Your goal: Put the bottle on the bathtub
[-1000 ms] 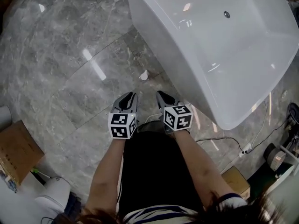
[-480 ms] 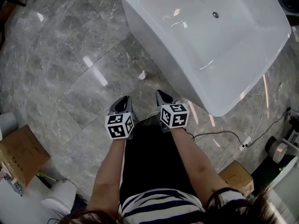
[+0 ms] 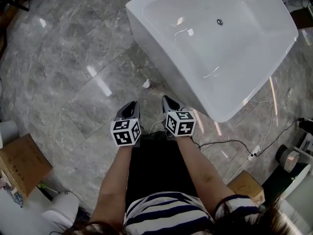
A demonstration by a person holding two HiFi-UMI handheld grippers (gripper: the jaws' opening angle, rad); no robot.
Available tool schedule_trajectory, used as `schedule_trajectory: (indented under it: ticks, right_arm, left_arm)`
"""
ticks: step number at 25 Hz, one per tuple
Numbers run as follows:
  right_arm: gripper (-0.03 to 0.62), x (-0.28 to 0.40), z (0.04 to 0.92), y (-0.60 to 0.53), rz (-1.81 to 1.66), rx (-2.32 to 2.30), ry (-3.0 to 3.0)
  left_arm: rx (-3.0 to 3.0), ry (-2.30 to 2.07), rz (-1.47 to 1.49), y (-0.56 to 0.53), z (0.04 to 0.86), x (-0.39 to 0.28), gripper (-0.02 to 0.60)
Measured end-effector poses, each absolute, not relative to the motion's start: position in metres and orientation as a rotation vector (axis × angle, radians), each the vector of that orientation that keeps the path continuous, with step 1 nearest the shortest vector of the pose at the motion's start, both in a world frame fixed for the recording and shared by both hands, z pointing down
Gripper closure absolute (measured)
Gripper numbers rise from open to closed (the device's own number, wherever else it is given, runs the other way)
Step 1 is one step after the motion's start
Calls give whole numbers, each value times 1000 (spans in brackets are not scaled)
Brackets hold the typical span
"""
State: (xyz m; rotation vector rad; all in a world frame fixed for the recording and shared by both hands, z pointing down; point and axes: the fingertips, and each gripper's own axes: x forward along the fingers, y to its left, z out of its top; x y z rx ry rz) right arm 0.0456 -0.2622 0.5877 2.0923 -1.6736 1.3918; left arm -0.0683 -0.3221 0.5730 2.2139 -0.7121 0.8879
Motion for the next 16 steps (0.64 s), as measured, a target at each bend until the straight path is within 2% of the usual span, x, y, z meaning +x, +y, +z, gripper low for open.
schedule_trajectory:
  ticks: [16]
  right_arm:
    - [568, 46, 592, -272, 1400, 2088, -1657]
  left_arm:
    - [2242, -685, 927, -335, 580, -60, 535]
